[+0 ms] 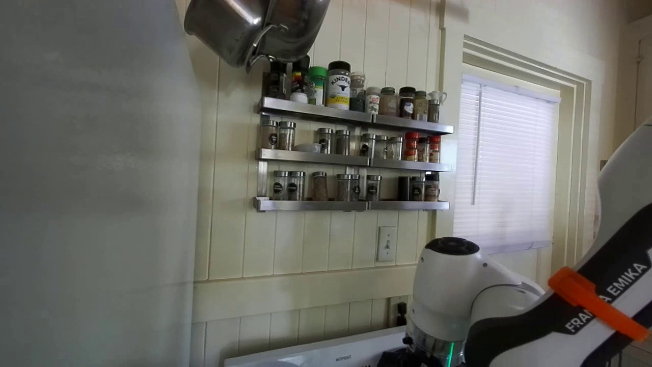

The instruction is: Move the silver bowl backwards, remove the purple bowl from inside it and place it on the stove top and place the smaller silver bowl inside the bigger silver bowl

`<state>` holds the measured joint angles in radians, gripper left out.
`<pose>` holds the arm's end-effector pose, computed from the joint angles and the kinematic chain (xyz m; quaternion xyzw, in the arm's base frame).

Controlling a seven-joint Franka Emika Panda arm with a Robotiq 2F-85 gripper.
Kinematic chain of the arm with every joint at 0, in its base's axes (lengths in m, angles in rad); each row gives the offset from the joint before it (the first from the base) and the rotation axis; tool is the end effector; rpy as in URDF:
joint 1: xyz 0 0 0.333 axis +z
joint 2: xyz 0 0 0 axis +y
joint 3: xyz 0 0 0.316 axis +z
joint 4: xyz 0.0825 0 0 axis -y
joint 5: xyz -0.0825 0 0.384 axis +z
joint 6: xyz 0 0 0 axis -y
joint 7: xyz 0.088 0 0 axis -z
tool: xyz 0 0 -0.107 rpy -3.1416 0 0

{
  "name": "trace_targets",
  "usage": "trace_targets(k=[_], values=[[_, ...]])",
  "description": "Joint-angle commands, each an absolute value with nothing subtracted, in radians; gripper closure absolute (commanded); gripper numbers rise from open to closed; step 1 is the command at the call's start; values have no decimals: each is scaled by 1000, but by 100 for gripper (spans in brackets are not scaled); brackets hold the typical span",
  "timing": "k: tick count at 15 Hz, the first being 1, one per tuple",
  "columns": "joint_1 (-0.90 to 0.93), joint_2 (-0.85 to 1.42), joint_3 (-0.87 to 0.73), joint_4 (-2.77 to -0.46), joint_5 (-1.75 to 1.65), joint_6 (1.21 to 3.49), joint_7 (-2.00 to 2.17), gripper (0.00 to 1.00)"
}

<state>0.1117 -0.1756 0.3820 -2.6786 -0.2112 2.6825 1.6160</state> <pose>0.3740 0.2040 0.3038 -0.8853 0.4498 -0.1149 0.0265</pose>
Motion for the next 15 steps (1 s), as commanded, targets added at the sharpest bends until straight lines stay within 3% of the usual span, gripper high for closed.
trace_targets(k=[1, 6, 15], values=[[88, -75, 410, -2595, -249, 2676, 1755, 0], [143, -76, 357, -2594, -219, 2673, 1728, 0], [74, 194, 298, -2425, -185, 2808, 1782, 0]])
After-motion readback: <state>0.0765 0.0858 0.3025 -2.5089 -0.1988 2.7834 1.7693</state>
